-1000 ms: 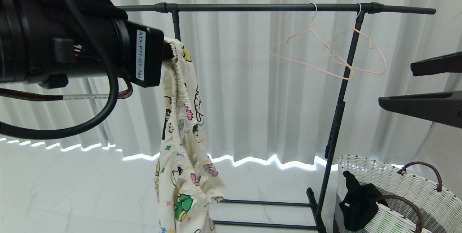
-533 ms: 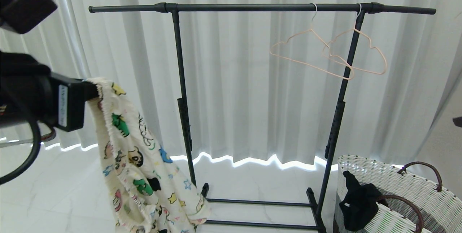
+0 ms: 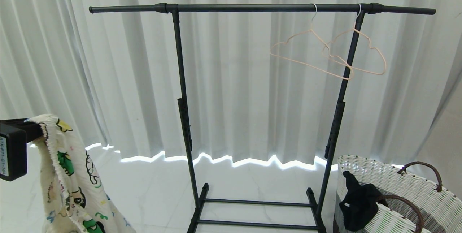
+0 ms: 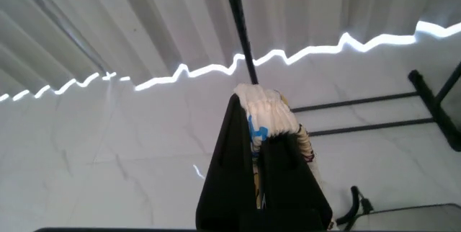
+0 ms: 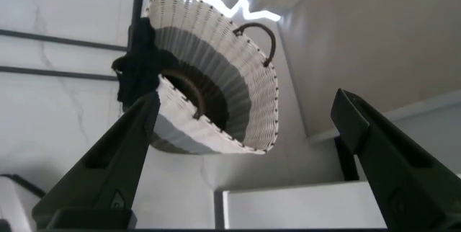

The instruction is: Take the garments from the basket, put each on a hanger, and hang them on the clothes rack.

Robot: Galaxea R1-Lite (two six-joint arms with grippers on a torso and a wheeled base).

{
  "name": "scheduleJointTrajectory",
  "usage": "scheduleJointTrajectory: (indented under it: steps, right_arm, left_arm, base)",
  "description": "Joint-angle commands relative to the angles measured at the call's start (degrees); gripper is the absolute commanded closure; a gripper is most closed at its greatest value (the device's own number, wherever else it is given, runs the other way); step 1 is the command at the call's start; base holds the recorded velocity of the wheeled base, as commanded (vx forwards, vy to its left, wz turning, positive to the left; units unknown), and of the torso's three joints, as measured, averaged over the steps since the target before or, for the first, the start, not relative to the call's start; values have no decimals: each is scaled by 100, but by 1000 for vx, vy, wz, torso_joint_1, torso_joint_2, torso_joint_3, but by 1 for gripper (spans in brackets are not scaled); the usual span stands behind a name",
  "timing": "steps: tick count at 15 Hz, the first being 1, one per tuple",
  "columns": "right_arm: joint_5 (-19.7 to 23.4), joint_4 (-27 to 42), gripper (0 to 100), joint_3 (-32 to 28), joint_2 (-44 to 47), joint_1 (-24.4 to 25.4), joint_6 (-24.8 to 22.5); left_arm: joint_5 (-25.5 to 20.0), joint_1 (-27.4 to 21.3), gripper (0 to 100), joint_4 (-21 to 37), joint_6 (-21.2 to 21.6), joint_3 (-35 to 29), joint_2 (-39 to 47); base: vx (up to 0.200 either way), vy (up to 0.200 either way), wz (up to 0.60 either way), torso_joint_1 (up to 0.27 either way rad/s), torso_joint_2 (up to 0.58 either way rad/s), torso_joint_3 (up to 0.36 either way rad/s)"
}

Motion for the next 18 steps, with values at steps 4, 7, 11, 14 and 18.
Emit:
scheduleJointTrajectory:
  steps: [4, 7, 11, 14, 18]
  right_arm:
    - [450, -542, 0, 506, -287, -15, -187]
    - [476, -692, 0, 497, -269, -32, -178]
    - [608, -911, 0, 488, -261, -261, -178]
    - [643, -1052, 0, 488, -234, -358, -178]
    - [880, -1078, 0, 207, -14, -595, -169]
  left_arm:
    - [6, 121, 100, -1, 101, 220, -45]
    - [23, 121, 100, -1, 101, 351, -115]
    - [32, 121, 100, -10, 92, 431, -265]
    - [41, 121, 100, -10, 83, 466, -335]
    - [50, 139, 100, -18, 66, 457, -370]
  base:
    - [0, 0, 0, 7, -42, -34]
    - [0, 0, 0, 124, -364, -242]
    - [0, 0, 0, 170, -453, -279]
    - [0, 0, 0, 189, -473, -287]
    - [0, 0, 0, 205, -482, -277]
